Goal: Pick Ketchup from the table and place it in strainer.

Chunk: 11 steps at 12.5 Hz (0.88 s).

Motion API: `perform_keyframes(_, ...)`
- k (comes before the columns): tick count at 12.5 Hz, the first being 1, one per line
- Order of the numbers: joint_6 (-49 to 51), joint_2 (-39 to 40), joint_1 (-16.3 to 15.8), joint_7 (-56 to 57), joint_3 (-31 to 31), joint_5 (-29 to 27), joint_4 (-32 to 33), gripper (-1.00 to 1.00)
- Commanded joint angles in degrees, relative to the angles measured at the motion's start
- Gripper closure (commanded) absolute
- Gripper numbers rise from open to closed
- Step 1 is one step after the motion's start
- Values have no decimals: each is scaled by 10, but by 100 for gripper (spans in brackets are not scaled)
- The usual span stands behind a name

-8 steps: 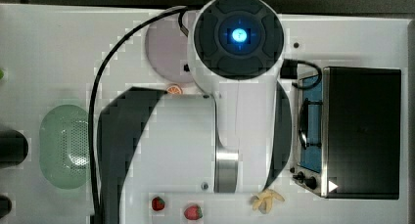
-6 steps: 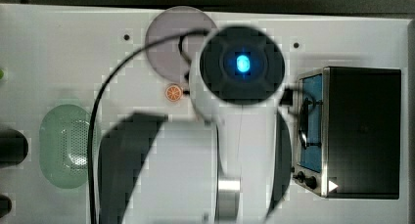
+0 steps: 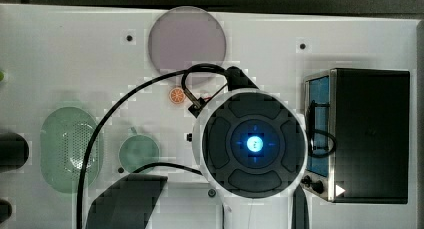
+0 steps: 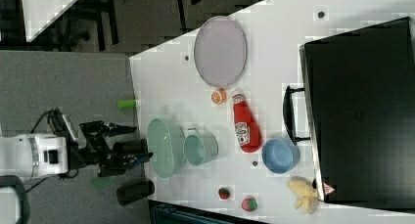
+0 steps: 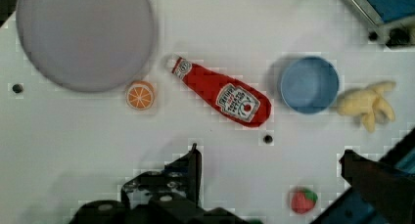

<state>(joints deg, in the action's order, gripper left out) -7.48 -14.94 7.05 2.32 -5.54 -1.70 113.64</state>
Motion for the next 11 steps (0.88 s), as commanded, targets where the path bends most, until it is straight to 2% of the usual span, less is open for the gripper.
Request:
perform_keyframes(1,-22,23,7,124,0,0,62,-100)
perform_keyframes(7,-161,25,6,399,-18,0,198,-100)
perform_keyframes(11,-292,55,6,518,-25,0,264,-100)
